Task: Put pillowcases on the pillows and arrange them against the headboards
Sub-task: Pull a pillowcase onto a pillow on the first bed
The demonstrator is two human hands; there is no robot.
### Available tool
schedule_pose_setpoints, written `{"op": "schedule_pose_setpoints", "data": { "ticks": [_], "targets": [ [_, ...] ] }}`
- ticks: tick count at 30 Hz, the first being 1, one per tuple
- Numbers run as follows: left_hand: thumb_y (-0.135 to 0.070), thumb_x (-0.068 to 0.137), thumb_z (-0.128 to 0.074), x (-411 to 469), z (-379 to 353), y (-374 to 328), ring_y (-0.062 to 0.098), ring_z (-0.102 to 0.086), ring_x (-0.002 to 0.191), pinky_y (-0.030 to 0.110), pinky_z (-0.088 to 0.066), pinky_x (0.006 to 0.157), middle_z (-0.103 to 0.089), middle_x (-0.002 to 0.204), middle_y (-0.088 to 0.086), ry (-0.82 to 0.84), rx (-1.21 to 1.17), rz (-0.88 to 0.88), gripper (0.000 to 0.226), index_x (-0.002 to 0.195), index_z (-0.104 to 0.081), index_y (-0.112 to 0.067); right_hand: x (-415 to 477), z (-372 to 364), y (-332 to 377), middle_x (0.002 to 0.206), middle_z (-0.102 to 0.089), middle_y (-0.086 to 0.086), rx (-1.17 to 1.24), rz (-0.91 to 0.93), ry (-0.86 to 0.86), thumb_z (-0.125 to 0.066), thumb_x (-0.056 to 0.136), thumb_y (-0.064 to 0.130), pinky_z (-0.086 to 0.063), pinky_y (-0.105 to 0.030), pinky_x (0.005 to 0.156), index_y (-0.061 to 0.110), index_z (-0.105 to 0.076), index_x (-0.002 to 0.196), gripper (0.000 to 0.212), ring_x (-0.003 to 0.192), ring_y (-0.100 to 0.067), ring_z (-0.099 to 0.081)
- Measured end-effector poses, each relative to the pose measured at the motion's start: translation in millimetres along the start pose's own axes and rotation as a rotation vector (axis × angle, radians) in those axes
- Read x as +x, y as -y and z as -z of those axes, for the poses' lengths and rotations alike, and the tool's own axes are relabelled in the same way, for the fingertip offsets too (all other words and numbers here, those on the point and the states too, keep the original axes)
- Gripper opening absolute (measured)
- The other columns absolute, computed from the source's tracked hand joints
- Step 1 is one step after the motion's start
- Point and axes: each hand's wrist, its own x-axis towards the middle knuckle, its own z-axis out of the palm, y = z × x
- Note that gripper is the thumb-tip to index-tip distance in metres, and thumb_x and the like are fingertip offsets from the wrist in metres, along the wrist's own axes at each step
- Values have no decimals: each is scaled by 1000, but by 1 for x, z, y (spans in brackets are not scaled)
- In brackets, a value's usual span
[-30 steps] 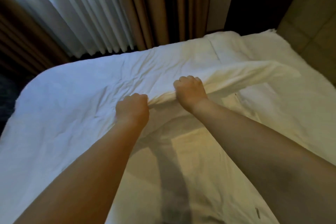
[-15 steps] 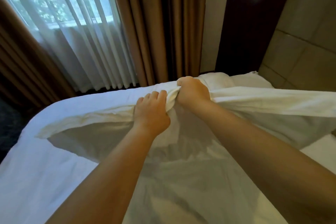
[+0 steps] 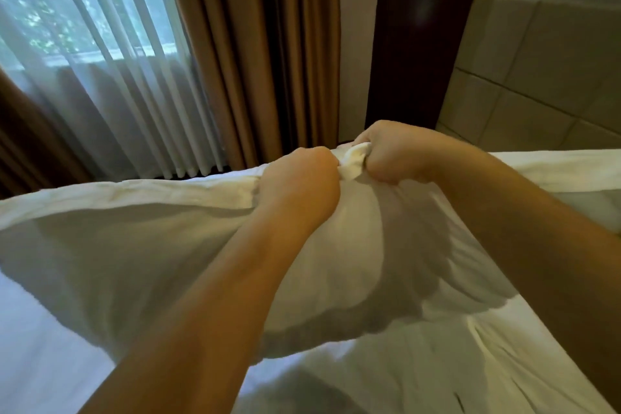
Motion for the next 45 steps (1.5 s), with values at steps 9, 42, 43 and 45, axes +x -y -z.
{"op": "schedule_pose_setpoints", "data": {
  "ticks": [9, 42, 43, 45],
  "targets": [
    [-15, 91, -50, -15, -46, 33, 22, -52, 75, 34, -44, 67, -46, 73, 1, 143, -51, 36, 6, 85, -48, -14, 7, -64, 5, 85, -59, -11, -165, -116, 138, -58, 72, -7, -50, -32, 65, 11, -65, 96, 31, 86, -29, -56],
    [-19, 91, -46, 14, -212, -2, 25, -49, 115, 35, -37, 94, -50, 124, 6, 341, 17, -135, 36, 127, -48, -16, -31, -190, -216, 136, -35, -15, 124, -568, -69, -50, 92, 25, -48, -38, 82, 12, -46, 129, 39, 106, -34, -52],
    [-19, 91, -46, 19, -214, -13, 26, -49, 115, 36, -37, 95, -49, 125, 6, 352, 31, -146, 36, 127, -48, -16, -29, -186, -228, 136, -36, -15, 148, -579, -71, -50, 91, 25, -47, -37, 78, 12, -47, 129, 40, 103, -34, -53],
    [-19, 92, -45, 30, -220, -34, 26, -49, 116, 37, -38, 97, -49, 126, 6, 377, 74, -167, 37, 128, -47, -16, -25, -177, -251, 134, -39, -16, 206, -607, -65, -51, 90, 25, -47, -36, 74, 12, -47, 129, 41, 100, -33, -55]
  ]
}}
